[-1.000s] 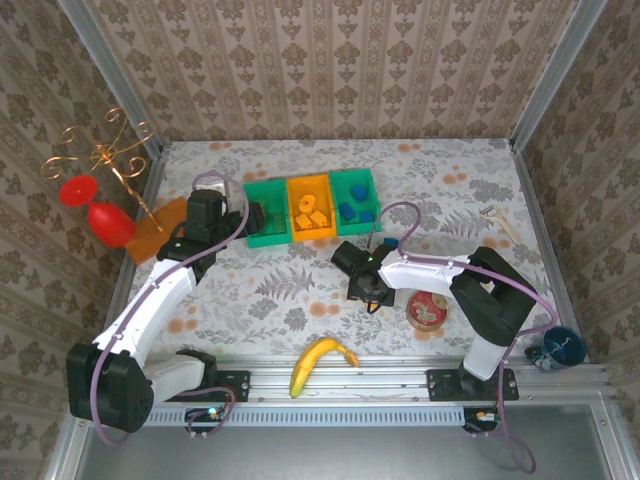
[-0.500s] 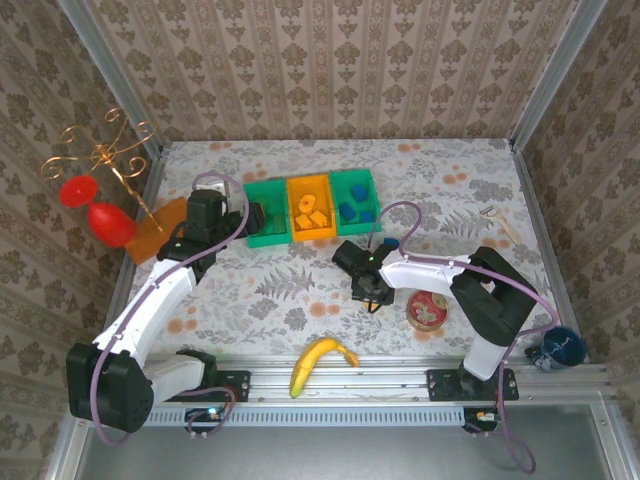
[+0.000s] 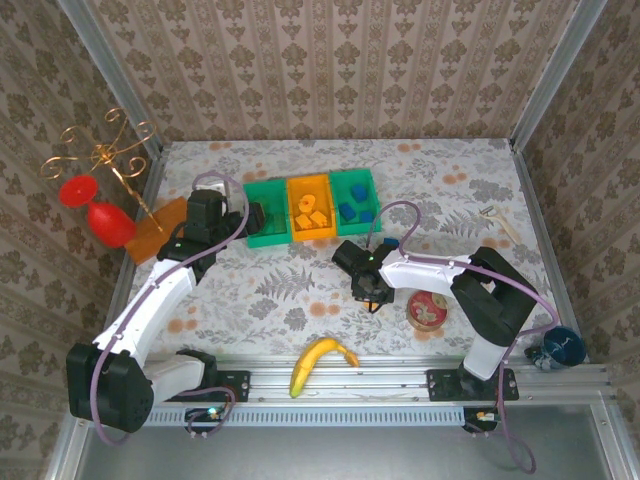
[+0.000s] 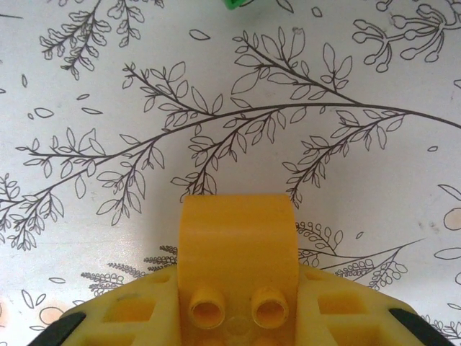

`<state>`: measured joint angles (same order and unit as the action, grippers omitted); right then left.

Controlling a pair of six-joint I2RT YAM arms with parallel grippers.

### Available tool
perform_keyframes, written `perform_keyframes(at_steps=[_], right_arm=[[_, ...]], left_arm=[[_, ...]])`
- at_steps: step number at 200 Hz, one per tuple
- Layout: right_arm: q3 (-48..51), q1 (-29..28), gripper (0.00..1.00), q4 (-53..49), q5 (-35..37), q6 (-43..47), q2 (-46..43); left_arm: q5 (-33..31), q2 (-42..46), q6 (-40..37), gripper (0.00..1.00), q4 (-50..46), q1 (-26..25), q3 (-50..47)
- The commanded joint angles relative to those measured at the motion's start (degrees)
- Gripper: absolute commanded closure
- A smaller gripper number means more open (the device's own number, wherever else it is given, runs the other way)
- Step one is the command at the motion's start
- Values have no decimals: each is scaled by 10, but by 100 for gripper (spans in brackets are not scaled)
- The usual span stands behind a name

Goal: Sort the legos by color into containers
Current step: Pick up the lego from the bottom-center of the table.

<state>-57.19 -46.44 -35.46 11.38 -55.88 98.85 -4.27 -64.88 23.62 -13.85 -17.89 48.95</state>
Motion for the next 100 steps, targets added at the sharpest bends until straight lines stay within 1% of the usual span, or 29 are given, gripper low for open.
perform_keyframes(at_steps=[1, 28, 58, 100], right_arm=[[-21, -8, 79, 9, -4, 18, -13], [-48, -8, 80, 2, 9, 43, -22], [-99, -8, 80, -5, 30, 81, -23], [-212, 1, 80, -15, 45, 154, 16]], left_arm=[[-1, 5, 5, 0, 1, 6, -8], [-1, 5, 6, 0, 1, 7, -8], [0, 5, 5, 0, 1, 8, -9], [2, 5, 5, 0, -1, 7, -7]])
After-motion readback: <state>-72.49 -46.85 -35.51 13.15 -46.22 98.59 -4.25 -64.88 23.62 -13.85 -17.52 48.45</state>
